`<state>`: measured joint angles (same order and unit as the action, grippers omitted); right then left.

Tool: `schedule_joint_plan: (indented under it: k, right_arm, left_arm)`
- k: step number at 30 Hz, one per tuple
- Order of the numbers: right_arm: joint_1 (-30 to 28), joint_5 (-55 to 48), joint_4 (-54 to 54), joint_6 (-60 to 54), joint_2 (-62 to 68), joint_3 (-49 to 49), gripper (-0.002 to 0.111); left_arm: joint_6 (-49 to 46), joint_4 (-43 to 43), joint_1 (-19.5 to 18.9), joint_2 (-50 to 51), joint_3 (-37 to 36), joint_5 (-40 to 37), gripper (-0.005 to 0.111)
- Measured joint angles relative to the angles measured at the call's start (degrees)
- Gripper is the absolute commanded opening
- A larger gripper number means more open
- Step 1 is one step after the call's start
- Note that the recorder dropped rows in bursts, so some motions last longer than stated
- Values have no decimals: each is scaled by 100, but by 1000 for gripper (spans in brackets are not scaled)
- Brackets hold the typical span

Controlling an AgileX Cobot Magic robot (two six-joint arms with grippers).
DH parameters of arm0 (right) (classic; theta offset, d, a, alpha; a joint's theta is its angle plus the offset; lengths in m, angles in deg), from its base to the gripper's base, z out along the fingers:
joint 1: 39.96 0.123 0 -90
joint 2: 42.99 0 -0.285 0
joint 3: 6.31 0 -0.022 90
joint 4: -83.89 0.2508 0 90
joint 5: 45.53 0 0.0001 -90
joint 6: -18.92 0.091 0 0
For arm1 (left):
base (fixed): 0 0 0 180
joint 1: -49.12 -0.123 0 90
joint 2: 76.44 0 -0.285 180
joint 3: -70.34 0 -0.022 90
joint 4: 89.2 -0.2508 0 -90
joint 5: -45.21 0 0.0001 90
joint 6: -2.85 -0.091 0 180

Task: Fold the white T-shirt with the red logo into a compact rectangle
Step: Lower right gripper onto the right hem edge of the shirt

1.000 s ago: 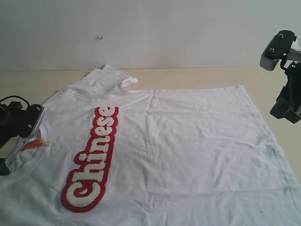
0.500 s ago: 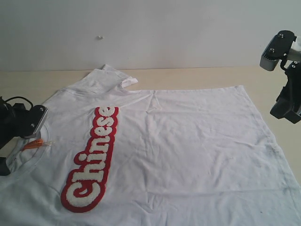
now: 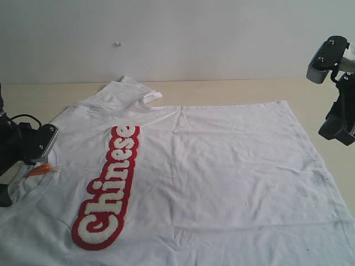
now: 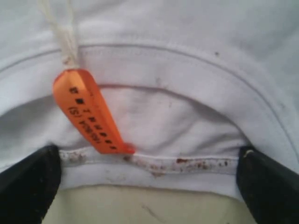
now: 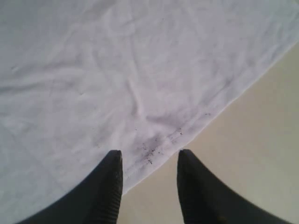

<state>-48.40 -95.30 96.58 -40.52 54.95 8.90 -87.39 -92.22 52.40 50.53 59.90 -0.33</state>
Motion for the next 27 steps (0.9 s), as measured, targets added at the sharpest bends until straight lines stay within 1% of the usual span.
schedule_joint_plan:
  k: [13,15,18,21,27]
  right_arm:
    - [0,9,91,-14,0,0,39]
    - [0,162,207,-18,0,0,39]
    - [0,687,272,-18,0,0,39]
    - [0,888,200,-18,0,0,39]
    - [0,402,138,-169,-203,0,39]
  left_arm:
    - [45,-54,22,12,8,-9,105]
    - [45,-54,22,12,8,-9,105]
    - [45,-54,22,12,8,-12,105]
    - [45,-54,22,12,8,-12,105]
    - [45,-63,22,24,8,-22,105]
